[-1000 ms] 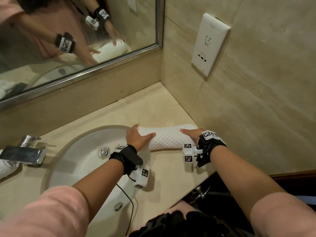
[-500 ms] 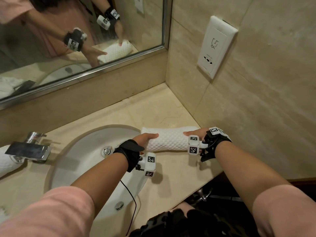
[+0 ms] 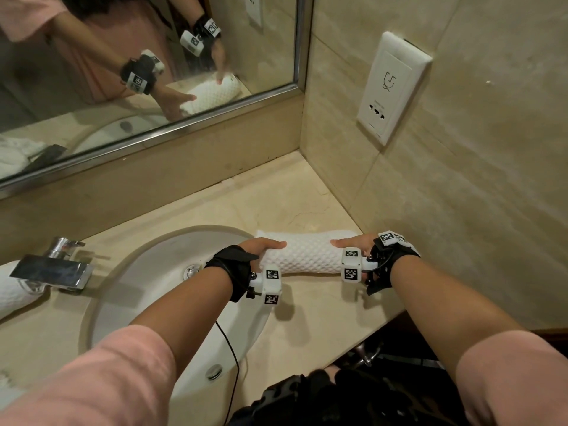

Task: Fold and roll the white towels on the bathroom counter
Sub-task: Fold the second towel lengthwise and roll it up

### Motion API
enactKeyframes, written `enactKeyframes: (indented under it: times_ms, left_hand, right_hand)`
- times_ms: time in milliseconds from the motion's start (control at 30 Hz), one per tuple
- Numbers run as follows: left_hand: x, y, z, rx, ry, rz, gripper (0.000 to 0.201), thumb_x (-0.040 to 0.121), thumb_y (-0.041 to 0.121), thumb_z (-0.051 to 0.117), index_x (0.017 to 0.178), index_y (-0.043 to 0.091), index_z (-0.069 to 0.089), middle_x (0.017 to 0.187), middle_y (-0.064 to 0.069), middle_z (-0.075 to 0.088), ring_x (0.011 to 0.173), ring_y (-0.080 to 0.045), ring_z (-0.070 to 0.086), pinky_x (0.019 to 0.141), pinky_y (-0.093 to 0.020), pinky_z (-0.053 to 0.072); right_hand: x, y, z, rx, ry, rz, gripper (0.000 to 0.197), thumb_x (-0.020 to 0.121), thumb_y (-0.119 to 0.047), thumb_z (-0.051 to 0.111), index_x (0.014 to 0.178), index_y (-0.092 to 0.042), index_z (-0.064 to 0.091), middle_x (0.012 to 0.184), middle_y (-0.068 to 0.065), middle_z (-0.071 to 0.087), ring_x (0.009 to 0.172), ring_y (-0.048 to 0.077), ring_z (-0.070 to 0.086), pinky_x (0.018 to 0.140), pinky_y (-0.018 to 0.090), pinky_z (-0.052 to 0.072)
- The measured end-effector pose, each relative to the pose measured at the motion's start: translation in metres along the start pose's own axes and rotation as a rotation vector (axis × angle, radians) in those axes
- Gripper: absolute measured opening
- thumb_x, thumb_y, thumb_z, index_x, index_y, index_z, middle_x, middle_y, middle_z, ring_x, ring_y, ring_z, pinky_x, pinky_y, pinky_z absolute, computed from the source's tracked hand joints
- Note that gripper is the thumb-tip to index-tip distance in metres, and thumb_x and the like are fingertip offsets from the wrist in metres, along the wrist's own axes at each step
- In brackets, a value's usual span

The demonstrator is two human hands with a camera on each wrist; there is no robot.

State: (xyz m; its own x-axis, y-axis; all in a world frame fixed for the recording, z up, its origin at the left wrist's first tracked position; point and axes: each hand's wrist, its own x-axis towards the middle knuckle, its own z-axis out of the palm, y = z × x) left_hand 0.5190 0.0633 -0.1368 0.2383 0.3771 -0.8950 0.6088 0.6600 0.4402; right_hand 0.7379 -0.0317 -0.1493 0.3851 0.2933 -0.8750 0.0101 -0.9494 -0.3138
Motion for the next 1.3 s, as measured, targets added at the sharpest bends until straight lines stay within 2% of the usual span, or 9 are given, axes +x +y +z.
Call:
enactKeyframes:
  times_ms: [67, 167, 333, 433, 667, 733, 833, 1100, 1300]
  left_hand:
    - [0.003, 0.001, -0.001, -0.065, 0.000, -0.009, 0.044, 0.088, 0.024, 0.067, 0.122, 0.001, 0.051, 0.102, -0.007, 0.064, 0.096, -0.031, 0.063, 0.069, -0.032, 0.049]
    - [0.008, -0.001, -0.001, -0.097, 0.031, -0.034, 0.029, 0.085, 0.027, 0.070, 0.086, 0.003, 0.053, 0.073, -0.012, 0.055, 0.065, -0.026, 0.053, 0.072, -0.034, 0.042]
    - [0.015, -0.003, 0.000, -0.157, 0.030, -0.052, 0.031, 0.084, 0.025, 0.072, 0.077, 0.003, 0.050, 0.081, -0.011, 0.057, 0.066, -0.025, 0.052, 0.076, -0.036, 0.041]
    - [0.018, -0.007, 0.001, -0.188, 0.028, -0.041, 0.029, 0.083, 0.022, 0.072, 0.077, 0.003, 0.051, 0.074, -0.010, 0.058, 0.061, -0.025, 0.052, 0.073, -0.036, 0.043]
    - [0.020, -0.014, 0.005, -0.252, 0.046, -0.022, 0.029, 0.083, 0.020, 0.072, 0.084, -0.001, 0.052, 0.046, -0.011, 0.061, 0.066, -0.027, 0.055, 0.070, -0.036, 0.044]
    - [0.017, -0.013, 0.008, -0.244, 0.033, -0.017, 0.026, 0.088, 0.017, 0.067, 0.101, 0.001, 0.051, 0.069, -0.012, 0.069, 0.080, -0.029, 0.058, 0.072, -0.038, 0.045]
    - [0.015, -0.012, 0.009, -0.258, -0.009, 0.006, 0.048, 0.092, 0.015, 0.061, 0.134, -0.002, 0.044, 0.137, -0.014, 0.050, 0.129, -0.029, 0.046, 0.104, -0.035, 0.036]
    - [0.037, -0.019, 0.006, -0.282, -0.058, -0.006, 0.060, 0.090, 0.018, 0.063, 0.140, -0.002, 0.036, 0.144, -0.013, 0.043, 0.135, -0.029, 0.039, 0.110, -0.037, 0.030]
    - [0.058, -0.027, 0.002, -0.360, -0.069, -0.010, 0.089, 0.079, 0.028, 0.075, 0.150, 0.011, 0.024, 0.155, -0.016, 0.023, 0.145, -0.028, 0.017, 0.117, -0.037, 0.015]
  right_hand:
    - [-0.002, 0.001, -0.002, 0.021, -0.025, 0.016, 0.059, 0.065, -0.050, 0.083, 0.098, -0.006, 0.061, 0.097, 0.018, 0.068, 0.083, 0.034, 0.065, 0.077, 0.048, 0.054]
    - [-0.004, 0.001, -0.004, 0.021, -0.056, 0.007, 0.060, 0.069, -0.049, 0.081, 0.105, -0.006, 0.059, 0.100, 0.018, 0.068, 0.085, 0.034, 0.064, 0.080, 0.046, 0.053]
    - [-0.009, 0.002, -0.003, 0.040, -0.034, 0.007, 0.051, 0.070, -0.047, 0.081, 0.096, -0.008, 0.059, 0.085, 0.015, 0.067, 0.073, 0.031, 0.064, 0.060, 0.040, 0.053]
    - [-0.010, 0.006, -0.001, 0.051, -0.017, -0.002, 0.065, 0.068, -0.049, 0.082, 0.112, -0.007, 0.060, 0.082, 0.016, 0.068, 0.069, 0.031, 0.065, 0.055, 0.038, 0.054]
    - [-0.006, 0.015, 0.006, 0.055, 0.047, -0.029, 0.080, 0.064, -0.057, 0.080, 0.121, -0.007, 0.056, 0.098, 0.016, 0.068, 0.076, 0.034, 0.066, 0.068, 0.048, 0.057]
    - [-0.002, 0.018, 0.008, 0.097, 0.041, -0.001, 0.083, 0.060, -0.058, 0.082, 0.121, -0.009, 0.054, 0.103, 0.017, 0.067, 0.079, 0.037, 0.066, 0.060, 0.051, 0.056]
    - [0.011, 0.019, 0.014, 0.127, 0.050, 0.013, 0.092, 0.056, -0.060, 0.083, 0.126, -0.009, 0.052, 0.099, 0.015, 0.065, 0.081, 0.037, 0.065, 0.058, 0.049, 0.054]
    - [0.112, 0.042, 0.020, 0.119, 0.083, -0.007, 0.126, 0.016, -0.078, 0.080, 0.123, -0.015, 0.056, 0.107, 0.012, 0.069, 0.089, 0.037, 0.068, 0.083, 0.055, 0.051]
    - [0.073, 0.033, 0.024, 0.236, 0.090, -0.002, 0.098, 0.037, -0.064, 0.086, 0.114, -0.010, 0.056, 0.106, 0.016, 0.068, 0.087, 0.038, 0.069, 0.082, 0.056, 0.052]
